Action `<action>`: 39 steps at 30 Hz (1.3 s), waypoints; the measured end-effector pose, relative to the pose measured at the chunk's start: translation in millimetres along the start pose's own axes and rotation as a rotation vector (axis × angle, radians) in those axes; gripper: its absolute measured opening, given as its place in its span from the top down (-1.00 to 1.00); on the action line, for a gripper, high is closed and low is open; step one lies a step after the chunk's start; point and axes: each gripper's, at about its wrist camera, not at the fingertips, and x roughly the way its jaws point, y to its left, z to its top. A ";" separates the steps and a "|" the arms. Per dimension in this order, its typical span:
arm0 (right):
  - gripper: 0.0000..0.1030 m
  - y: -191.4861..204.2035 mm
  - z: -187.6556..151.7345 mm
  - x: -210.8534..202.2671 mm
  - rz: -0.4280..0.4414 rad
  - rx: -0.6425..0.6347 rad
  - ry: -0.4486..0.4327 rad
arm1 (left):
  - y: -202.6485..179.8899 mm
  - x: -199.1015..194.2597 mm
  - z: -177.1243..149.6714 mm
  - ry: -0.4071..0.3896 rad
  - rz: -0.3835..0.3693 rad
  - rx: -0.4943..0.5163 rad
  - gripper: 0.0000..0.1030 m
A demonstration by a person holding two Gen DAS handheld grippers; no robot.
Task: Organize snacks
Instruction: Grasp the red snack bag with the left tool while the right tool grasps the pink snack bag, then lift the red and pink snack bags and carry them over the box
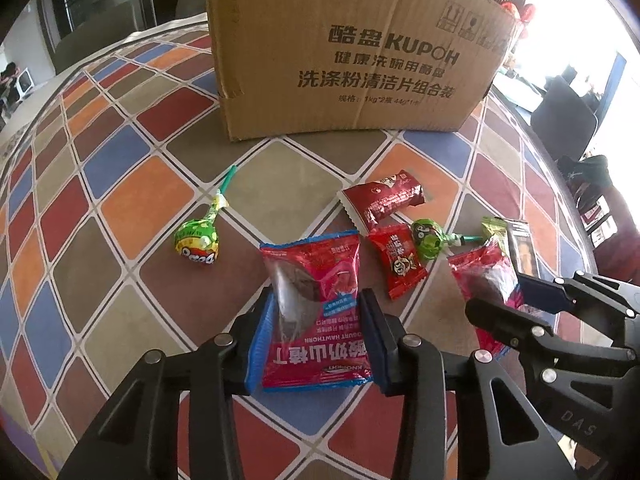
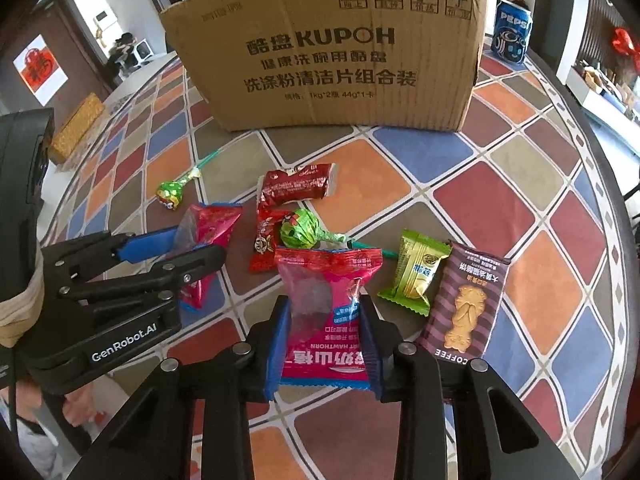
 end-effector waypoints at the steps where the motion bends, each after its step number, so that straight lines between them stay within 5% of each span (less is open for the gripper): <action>1: 0.34 0.2 -0.3 -2.1 -0.001 0.000 -0.005 | -0.3 -1.9 -1.1 -0.005 0.001 0.001 0.21; 21: 0.34 7.2 12.6 -45.9 0.028 0.010 -0.141 | -2.5 -68.3 12.3 -0.172 -0.020 -0.001 0.21; 39: 0.34 11.3 52.5 -106.1 0.033 0.017 -0.350 | -9.5 -134.8 54.7 -0.383 -0.016 0.045 0.22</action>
